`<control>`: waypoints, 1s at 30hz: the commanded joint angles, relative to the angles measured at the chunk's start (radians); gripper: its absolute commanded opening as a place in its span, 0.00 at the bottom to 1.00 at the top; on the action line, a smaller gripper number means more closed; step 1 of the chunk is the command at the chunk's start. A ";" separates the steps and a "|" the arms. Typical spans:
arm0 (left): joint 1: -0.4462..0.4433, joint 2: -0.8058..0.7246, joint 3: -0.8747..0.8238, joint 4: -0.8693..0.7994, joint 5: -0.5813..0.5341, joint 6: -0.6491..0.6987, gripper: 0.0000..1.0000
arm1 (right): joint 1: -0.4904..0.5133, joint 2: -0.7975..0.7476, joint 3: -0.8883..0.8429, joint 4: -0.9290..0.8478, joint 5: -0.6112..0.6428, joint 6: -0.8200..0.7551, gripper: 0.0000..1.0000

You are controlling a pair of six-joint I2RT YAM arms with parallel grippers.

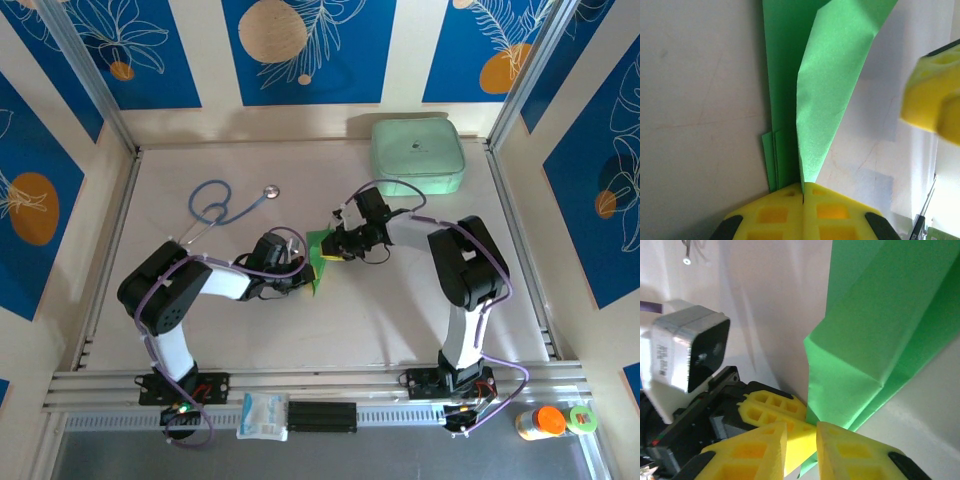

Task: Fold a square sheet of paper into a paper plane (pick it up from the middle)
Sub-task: Fold the wing for the fifth time at the center of the table.

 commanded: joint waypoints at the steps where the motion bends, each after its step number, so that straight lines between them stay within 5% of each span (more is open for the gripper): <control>1: -0.011 0.090 -0.037 -0.134 -0.037 0.000 0.02 | 0.020 0.045 0.039 -0.009 -0.023 -0.009 0.21; 30: -0.011 0.061 -0.022 -0.158 -0.024 0.001 0.02 | 0.067 0.185 0.119 -0.173 0.186 -0.020 0.18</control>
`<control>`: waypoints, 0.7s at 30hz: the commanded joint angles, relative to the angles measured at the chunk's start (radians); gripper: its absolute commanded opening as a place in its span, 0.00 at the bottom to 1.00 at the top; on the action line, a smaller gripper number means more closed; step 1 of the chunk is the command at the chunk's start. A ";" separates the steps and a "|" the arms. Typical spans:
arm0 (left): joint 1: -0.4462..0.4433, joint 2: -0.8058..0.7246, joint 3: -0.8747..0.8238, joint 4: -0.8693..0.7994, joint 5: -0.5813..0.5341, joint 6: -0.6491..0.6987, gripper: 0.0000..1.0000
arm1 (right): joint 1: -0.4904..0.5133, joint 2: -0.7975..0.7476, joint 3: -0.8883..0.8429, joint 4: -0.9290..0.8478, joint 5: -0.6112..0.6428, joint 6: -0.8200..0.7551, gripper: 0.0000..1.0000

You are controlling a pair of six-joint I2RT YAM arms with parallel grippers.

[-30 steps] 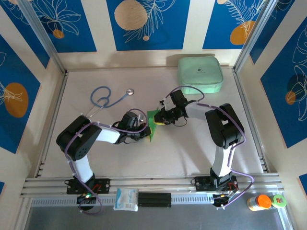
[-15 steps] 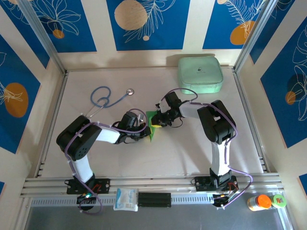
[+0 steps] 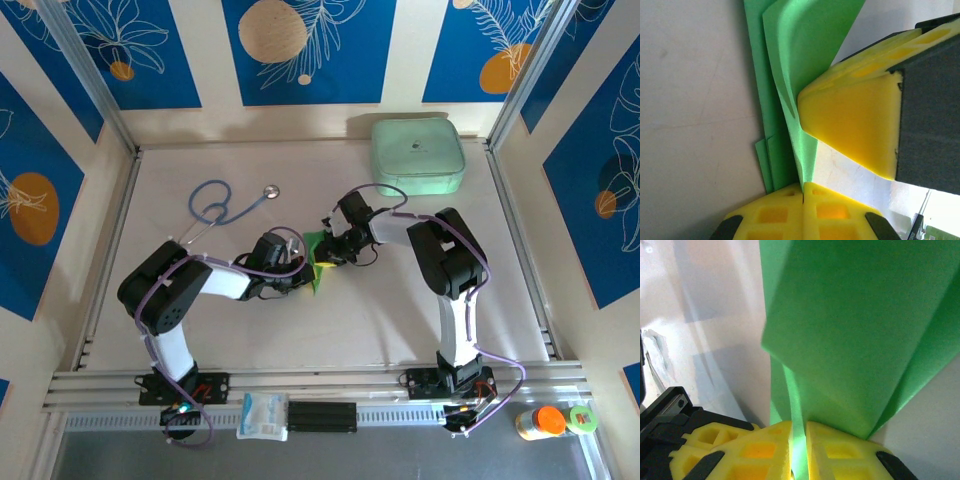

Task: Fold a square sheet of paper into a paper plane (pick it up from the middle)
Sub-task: Fold the wing for the fifth time at the center of the table.

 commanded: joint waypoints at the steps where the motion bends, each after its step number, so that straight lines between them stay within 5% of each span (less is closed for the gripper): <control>1: -0.013 0.047 -0.016 -0.166 -0.031 0.003 0.03 | 0.013 0.056 0.011 -0.090 0.105 -0.016 0.18; 11: -0.015 -0.192 0.041 -0.349 -0.087 0.029 0.21 | 0.027 0.082 0.037 -0.156 0.182 -0.008 0.17; 21: -0.053 -0.187 0.130 -0.276 -0.004 0.044 0.17 | 0.029 0.091 0.046 -0.167 0.176 0.005 0.16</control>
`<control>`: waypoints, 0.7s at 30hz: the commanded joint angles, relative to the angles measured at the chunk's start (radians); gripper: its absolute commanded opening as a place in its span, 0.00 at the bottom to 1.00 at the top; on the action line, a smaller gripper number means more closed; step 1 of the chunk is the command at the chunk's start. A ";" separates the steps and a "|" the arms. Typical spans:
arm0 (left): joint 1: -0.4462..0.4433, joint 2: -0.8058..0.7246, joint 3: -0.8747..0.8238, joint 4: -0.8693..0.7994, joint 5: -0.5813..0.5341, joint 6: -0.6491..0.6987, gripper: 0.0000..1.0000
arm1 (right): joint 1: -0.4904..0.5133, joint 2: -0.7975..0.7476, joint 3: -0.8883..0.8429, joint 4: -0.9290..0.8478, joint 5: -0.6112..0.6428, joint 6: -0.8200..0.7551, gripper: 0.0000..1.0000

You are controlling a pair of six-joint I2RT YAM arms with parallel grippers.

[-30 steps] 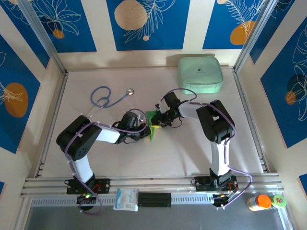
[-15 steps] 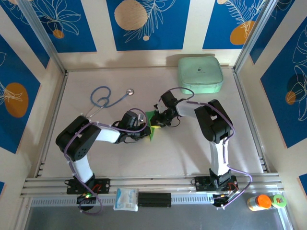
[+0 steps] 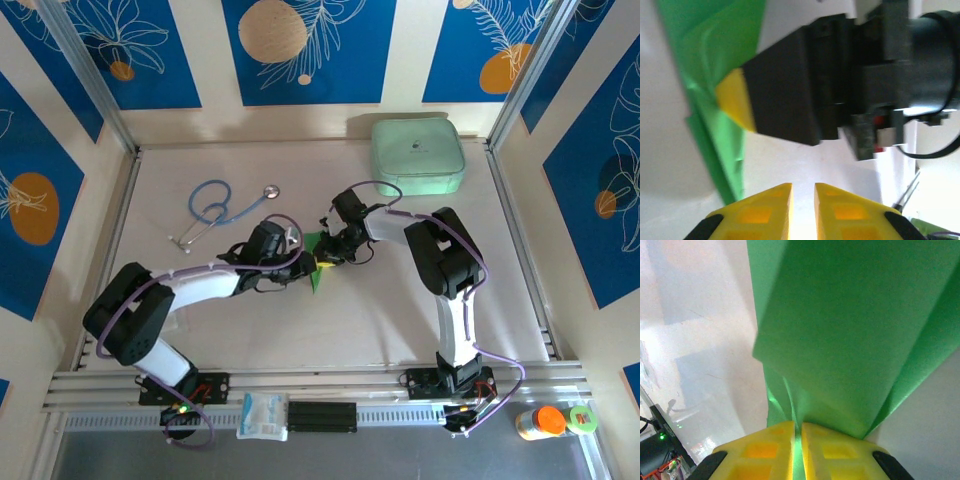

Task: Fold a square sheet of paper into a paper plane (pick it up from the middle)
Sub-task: Fold the wing for the fifth time at the center of the table.

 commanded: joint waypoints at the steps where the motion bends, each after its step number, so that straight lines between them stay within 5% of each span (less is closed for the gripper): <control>1: -0.021 0.063 0.044 0.021 0.046 0.027 0.16 | 0.006 0.075 -0.015 -0.068 0.104 0.005 0.16; 21: -0.039 0.223 0.014 0.058 0.068 0.006 0.10 | 0.008 0.085 -0.001 -0.087 0.100 0.019 0.15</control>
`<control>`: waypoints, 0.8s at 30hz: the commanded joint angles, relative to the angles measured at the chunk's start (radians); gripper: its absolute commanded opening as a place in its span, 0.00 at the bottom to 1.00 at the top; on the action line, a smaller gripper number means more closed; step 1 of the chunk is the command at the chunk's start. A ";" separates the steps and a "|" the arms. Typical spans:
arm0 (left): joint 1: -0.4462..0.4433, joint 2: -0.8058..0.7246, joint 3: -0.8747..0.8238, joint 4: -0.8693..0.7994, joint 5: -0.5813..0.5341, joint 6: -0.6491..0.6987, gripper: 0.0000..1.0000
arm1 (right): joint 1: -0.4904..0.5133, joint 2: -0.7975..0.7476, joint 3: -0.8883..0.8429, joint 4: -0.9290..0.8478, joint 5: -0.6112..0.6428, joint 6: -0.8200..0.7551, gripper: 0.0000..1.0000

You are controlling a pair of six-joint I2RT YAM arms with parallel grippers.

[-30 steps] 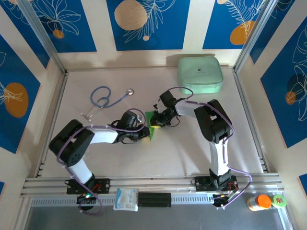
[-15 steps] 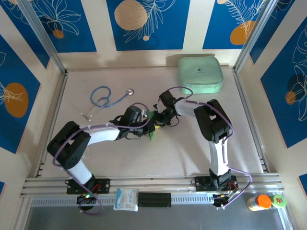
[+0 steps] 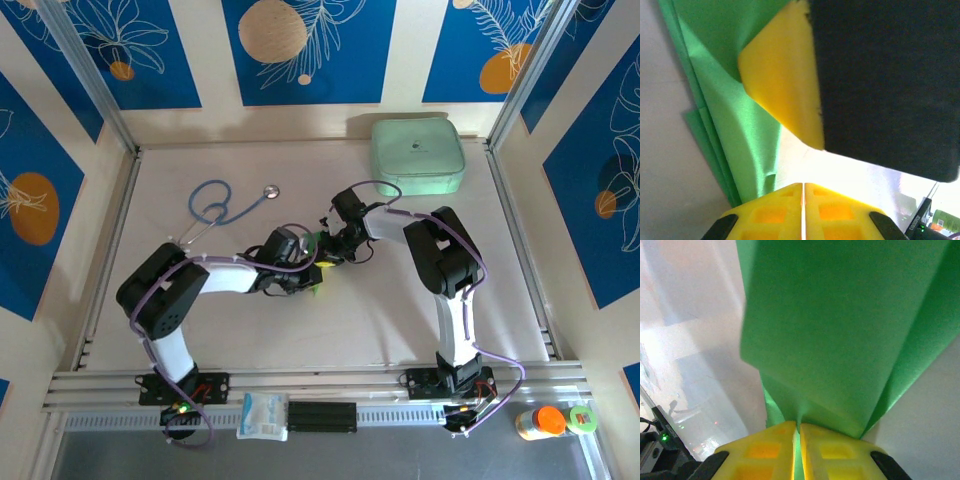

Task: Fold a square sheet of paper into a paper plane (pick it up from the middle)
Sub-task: Fold the wing for the fifth time at the center of the table.

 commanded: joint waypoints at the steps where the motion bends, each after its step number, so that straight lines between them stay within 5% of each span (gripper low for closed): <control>1: -0.018 0.019 -0.025 0.025 0.025 -0.011 0.10 | 0.008 0.073 -0.021 -0.061 0.100 0.009 0.15; 24: -0.036 -0.089 -0.029 -0.030 -0.011 -0.009 0.11 | 0.003 0.074 -0.035 -0.059 0.106 0.022 0.15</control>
